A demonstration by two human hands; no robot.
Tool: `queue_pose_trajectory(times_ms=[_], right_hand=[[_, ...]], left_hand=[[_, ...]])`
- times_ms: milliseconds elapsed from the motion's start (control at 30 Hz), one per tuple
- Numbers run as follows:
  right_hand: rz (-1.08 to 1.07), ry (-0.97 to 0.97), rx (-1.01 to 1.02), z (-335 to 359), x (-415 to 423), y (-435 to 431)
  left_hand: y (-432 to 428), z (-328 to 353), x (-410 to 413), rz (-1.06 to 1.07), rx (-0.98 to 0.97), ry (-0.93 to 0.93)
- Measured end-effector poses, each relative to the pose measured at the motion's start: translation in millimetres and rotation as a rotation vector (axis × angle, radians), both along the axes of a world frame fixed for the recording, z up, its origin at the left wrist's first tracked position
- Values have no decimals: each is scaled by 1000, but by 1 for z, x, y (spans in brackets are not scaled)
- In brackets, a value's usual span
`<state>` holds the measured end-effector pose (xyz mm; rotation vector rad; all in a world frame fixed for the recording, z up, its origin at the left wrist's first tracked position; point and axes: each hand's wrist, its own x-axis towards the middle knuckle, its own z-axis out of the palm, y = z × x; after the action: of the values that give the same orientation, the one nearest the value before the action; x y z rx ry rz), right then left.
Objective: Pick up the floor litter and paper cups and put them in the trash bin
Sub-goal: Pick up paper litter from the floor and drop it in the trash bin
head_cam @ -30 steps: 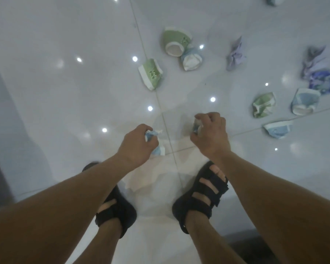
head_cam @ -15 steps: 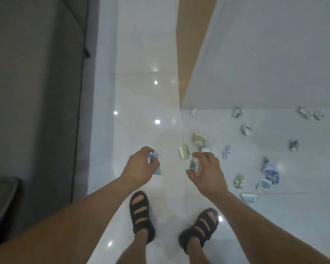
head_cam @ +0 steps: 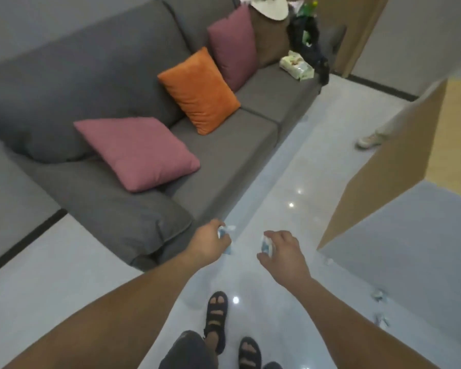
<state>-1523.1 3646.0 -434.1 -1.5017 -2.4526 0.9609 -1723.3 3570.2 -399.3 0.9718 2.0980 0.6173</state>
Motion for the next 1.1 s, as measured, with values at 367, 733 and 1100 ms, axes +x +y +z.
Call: queue_pose_trajectory(times_ms=[367,733,1100], right_hand=[[586,47,133,73,-145,-127],[1090,48,147,91,-310,-403],[1610,118,221,103,-432,-661]], left_hand=[[-231,54,-67,591,66,70],[-555,75,-142,1078,104,134],[-801,72,-161,1506,69,206]])
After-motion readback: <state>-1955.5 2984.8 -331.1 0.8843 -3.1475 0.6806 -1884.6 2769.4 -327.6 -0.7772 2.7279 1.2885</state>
